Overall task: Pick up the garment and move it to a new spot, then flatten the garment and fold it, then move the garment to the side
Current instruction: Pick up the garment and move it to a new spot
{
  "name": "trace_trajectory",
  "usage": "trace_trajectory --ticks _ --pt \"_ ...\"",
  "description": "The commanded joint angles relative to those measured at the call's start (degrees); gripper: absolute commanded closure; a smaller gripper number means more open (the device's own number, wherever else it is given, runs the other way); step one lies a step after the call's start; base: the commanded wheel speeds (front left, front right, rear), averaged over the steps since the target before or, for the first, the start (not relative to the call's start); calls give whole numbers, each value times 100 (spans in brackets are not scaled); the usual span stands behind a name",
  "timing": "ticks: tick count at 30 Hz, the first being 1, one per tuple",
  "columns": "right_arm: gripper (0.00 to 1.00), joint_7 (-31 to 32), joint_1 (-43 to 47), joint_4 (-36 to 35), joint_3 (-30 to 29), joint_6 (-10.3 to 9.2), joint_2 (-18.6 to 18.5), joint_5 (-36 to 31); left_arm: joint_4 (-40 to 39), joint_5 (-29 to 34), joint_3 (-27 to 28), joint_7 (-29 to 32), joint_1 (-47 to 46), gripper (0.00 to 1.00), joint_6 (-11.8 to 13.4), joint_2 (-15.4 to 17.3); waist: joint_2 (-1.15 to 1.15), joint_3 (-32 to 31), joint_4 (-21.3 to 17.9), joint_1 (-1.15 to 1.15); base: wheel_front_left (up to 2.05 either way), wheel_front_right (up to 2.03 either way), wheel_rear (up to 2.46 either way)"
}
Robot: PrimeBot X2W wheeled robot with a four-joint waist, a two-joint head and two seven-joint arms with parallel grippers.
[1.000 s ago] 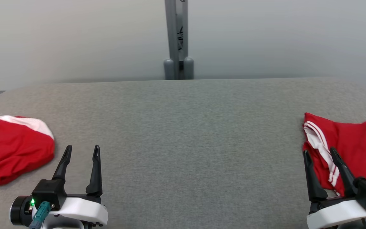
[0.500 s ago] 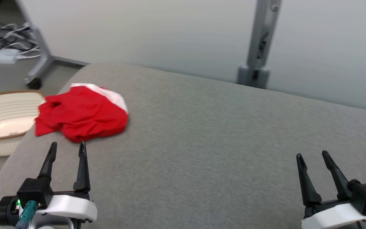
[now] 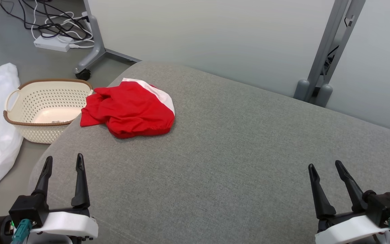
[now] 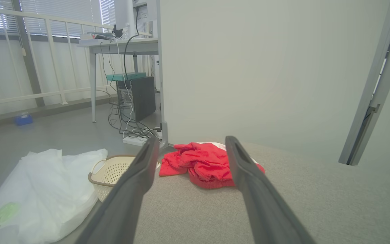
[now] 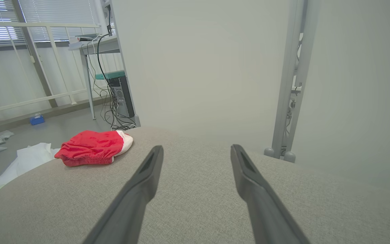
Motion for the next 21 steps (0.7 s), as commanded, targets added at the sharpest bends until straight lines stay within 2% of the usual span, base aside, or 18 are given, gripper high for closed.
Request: trace_trajectory --ticks 1,13,21 --pt "0 -46 -29 20 17 -1 -25 36 -23 -17 18 -22 9 0 27 46 0 17 -33 0 0 0 0" --pt "0 -31 -37 37 -12 -1 -25 48 -83 -83 21 -37 -297 0 -25 71 0 63 -108 0 0 0 0" --pt "0 115 -208 -53 158 -1 -26 -112 -256 20 216 220 -1455 0 -88 461 0 281 -310 0 0 0 0"
